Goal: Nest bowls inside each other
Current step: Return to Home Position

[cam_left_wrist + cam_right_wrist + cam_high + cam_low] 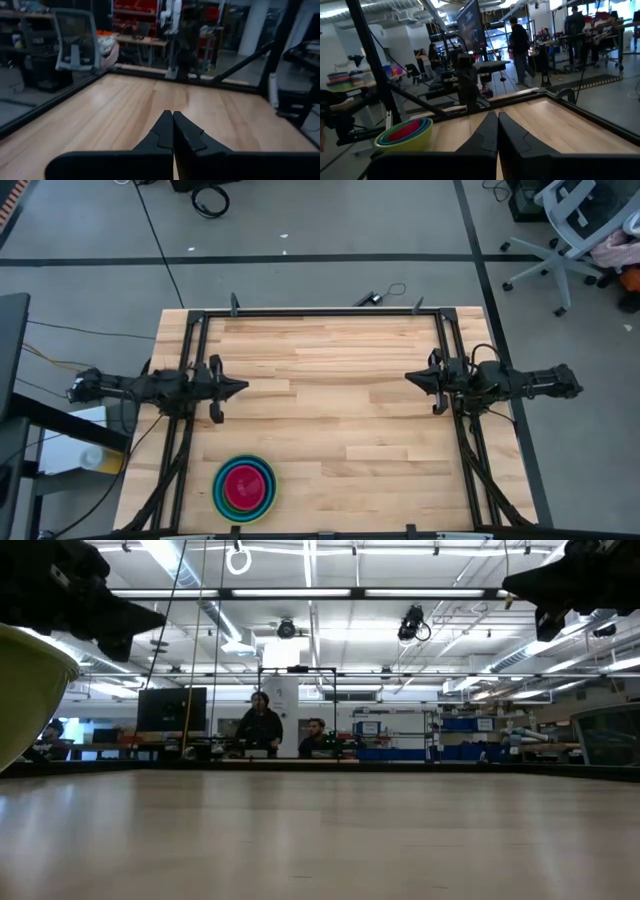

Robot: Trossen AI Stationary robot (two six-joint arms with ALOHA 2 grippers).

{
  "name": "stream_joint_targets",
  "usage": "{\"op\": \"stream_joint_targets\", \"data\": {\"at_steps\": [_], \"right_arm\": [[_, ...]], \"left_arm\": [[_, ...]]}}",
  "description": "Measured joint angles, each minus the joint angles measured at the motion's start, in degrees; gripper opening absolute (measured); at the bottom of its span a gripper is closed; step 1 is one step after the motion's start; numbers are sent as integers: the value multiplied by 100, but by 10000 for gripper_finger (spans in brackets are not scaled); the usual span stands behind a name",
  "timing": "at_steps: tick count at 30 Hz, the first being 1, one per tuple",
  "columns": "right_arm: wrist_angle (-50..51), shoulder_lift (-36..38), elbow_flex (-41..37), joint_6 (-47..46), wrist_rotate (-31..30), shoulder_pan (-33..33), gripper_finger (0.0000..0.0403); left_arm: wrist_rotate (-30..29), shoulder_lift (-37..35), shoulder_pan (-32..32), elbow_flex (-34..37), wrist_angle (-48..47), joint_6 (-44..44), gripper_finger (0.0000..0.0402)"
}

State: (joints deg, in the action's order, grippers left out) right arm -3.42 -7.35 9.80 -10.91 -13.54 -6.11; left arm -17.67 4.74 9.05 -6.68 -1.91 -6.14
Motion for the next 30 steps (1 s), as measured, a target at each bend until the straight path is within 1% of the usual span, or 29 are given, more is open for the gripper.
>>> {"op": "stream_joint_targets", "data": {"at_steps": [2, 4, 7, 10, 12, 16, 20, 30], "right_arm": [[169, 145, 0, 6, 37, 0, 8], [356, 295, 0, -1, 86, 0, 8], [589, 498, 0, -95, 118, 0, 8], [704, 589, -7, -160, 122, -1, 8], [443, 603, -128, -249, 122, 1, 8], [-280, 592, -541, -541, 131, 42, 8], [-872, 588, -939, -560, 133, 79, 8], [-723, 575, -944, -245, 135, 186, 11]], "left_arm": [[24, -105, -153, 0, -302, -87, 0], [279, -158, -348, 11, -466, -122, 0], [829, -158, -671, 182, -111, -164, 0], [1000, -154, -942, 593, 571, -206, 0], [1107, -127, -1083, 616, 666, -227, 0], [1545, -119, -1254, 615, 831, -106, 0], [1588, -117, -1374, 615, 810, -43, 0], [1652, -115, -1447, 615, 730, -23, 0]]}}
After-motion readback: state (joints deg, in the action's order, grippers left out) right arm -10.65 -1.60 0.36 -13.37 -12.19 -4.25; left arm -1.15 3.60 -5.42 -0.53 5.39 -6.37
